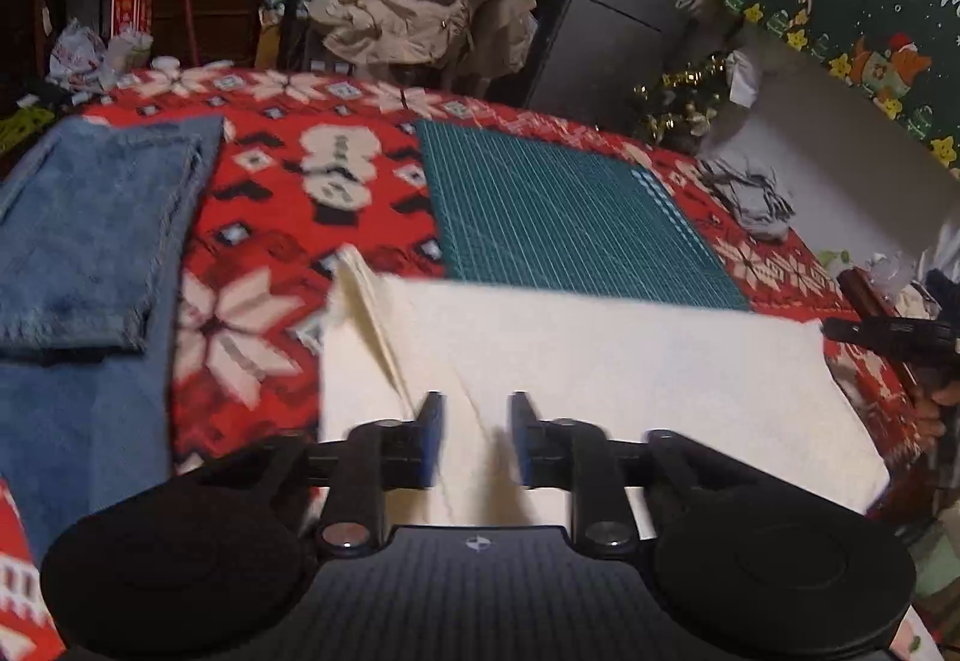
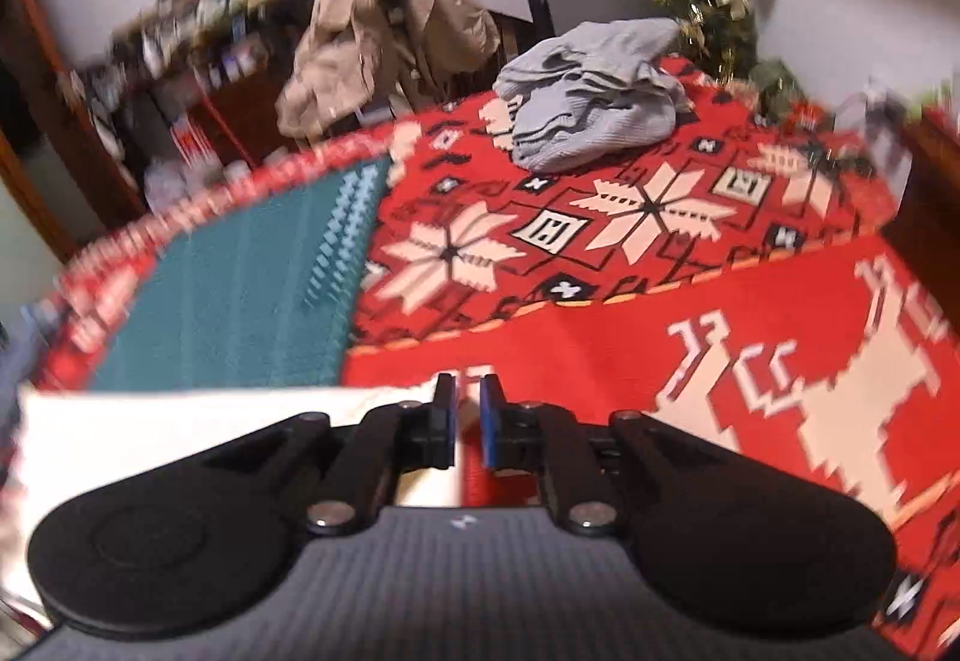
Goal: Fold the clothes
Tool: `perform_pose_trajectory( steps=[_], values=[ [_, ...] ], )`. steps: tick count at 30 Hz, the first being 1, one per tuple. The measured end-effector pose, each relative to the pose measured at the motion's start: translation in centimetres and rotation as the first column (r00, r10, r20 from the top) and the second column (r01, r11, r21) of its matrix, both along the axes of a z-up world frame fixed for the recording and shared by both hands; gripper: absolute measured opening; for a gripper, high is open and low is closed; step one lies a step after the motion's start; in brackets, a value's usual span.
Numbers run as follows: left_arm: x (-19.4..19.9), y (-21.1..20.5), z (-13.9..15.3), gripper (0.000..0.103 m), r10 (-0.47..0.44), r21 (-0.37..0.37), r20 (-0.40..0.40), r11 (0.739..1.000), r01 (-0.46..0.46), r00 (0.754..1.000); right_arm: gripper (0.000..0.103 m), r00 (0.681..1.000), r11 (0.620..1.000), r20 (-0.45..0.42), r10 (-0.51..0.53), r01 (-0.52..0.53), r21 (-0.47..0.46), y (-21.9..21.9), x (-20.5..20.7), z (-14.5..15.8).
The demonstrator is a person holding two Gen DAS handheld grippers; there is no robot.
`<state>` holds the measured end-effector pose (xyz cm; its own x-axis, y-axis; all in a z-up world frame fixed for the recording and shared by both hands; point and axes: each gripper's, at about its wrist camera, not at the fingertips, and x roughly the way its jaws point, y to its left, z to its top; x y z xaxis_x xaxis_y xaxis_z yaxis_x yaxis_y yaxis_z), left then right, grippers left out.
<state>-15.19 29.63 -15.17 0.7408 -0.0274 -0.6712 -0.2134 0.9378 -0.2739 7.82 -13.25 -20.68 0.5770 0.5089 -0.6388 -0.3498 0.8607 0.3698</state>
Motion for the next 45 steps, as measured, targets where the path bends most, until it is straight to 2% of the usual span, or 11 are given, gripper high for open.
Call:
perform_pose_trajectory(
  steps=[2,6,14,16,18,28,31,34,36,38,45],
  values=[
    [0.4,1.2,0.3,0.036,0.029,-0.002,0.006,1.0,-0.029,1.0,0.022,1.0,0.999,-0.014,-0.016,0.017,0.05,-0.6,-0.1,0.0],
    [1.9,3.3,0.2,0.037,0.064,-0.044,0.001,0.997,-0.064,0.998,0.027,0.999,0.995,-0.042,-0.03,0.034,0.09,-0.8,0.3,-0.1],
    [5.4,6.0,-1.8,0.043,0.079,-0.034,-0.063,0.996,-0.081,0.995,0.034,0.996,0.995,-0.074,-0.041,0.047,0.084,-0.4,1.4,-0.8],
    [5.5,6.6,-2.3,0.039,0.07,-0.072,-0.064,0.995,-0.074,0.996,0.025,0.996,0.997,-0.08,-0.034,0.04,0.073,-0.2,1.6,-1.1],
    [5.7,7.0,-2.6,0.011,0.045,-0.123,-0.053,0.991,-0.051,0.998,0.011,0.997,0.997,-0.081,-0.018,0.024,0.067,0.2,1.7,-1.3],
    [5.9,6.7,-0.6,0.01,0.054,-0.077,0.03,0.996,-0.052,0.998,0.004,0.999,1.0,0.042,-0.027,0.027,0.009,2.0,2.4,0.7],
    [7.2,6.8,-1.5,0.01,0.064,-0.07,-0.009,0.995,-0.064,0.998,0.005,0.999,1.0,0.05,-0.017,0.018,-0.018,2.8,3.7,1.0],
    [7.3,6.3,-1.7,0.022,0.093,-0.006,-0.014,0.996,-0.093,0.996,0.007,0.998,0.996,0.063,-0.019,0.025,-0.09,3.8,4.6,0.7],
    [6.6,6.1,-1.1,0.042,0.123,0.046,0.023,0.991,-0.124,0.992,0.014,0.993,0.986,0.112,-0.032,0.05,-0.16,4.2,4.4,1.0],
    [5.9,6.0,-0.5,0.042,0.141,0.075,0.048,0.987,-0.145,0.989,0.02,0.99,0.986,0.135,-0.042,0.063,-0.155,3.9,3.6,1.7],
    [3.7,3.6,2.3,0.043,0.099,0.036,0.053,0.994,-0.101,0.994,0.034,0.99,0.988,0.142,-0.005,0.027,-0.151,3.8,-0.7,4.8]
  ],
)
